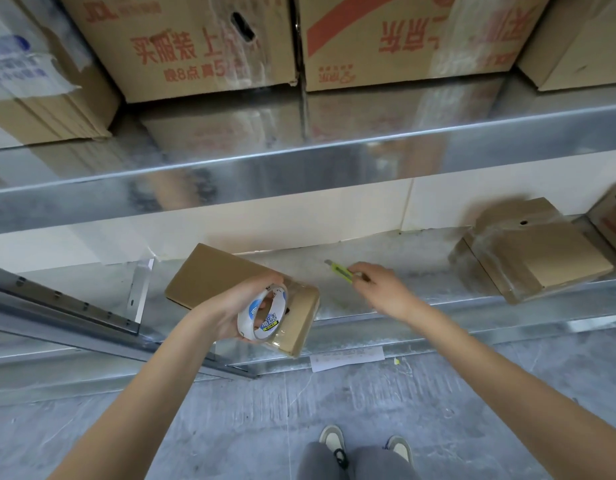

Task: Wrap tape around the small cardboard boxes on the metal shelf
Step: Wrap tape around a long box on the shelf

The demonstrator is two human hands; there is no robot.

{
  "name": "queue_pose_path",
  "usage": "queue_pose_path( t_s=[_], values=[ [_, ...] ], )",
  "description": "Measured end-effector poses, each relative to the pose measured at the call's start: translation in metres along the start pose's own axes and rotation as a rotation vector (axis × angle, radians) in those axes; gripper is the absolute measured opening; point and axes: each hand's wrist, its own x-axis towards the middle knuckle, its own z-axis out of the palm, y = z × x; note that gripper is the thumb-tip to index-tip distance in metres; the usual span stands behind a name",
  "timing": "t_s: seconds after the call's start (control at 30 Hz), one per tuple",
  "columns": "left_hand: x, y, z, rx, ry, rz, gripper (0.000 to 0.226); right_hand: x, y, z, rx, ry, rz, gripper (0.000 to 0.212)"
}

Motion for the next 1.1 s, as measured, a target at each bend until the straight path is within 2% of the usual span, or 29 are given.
queue_pose_path(
  t_s=[0.07,0.13,0.23,0.37,0.6,0.9,1.1],
  values=[
    [0.001,-0.001,-0.001,-0.016,-0.011,0.006,0.047,-0.001,-0.023,-0.01,0.191,-0.154,0.013,0.023],
    [0.004,-0.003,-0.003,-0.032,-0.023,0.014,0.046,0.002,-0.042,-0.014,0.095,-0.262,-0.046,0.027],
    [0.008,-0.007,-0.006,-0.041,-0.036,0.026,0.037,0.009,-0.06,-0.014,-0.119,-0.285,-0.106,0.03],
    [0.009,-0.009,-0.005,-0.047,-0.042,0.045,0.034,0.014,-0.073,-0.008,-0.22,-0.37,-0.118,0.033],
    [0.008,-0.009,-0.002,-0.066,-0.037,0.08,0.037,0.02,-0.081,-0.001,-0.283,-0.401,-0.12,0.034],
    [0.004,-0.006,0.002,-0.023,-0.031,0.112,0.024,0.018,-0.08,0.005,-0.293,-0.409,-0.119,0.034],
    [-0.001,-0.008,-0.003,-0.041,-0.061,0.098,0.031,0.007,-0.069,-0.004,-0.253,-0.434,-0.125,0.033]
  ],
)
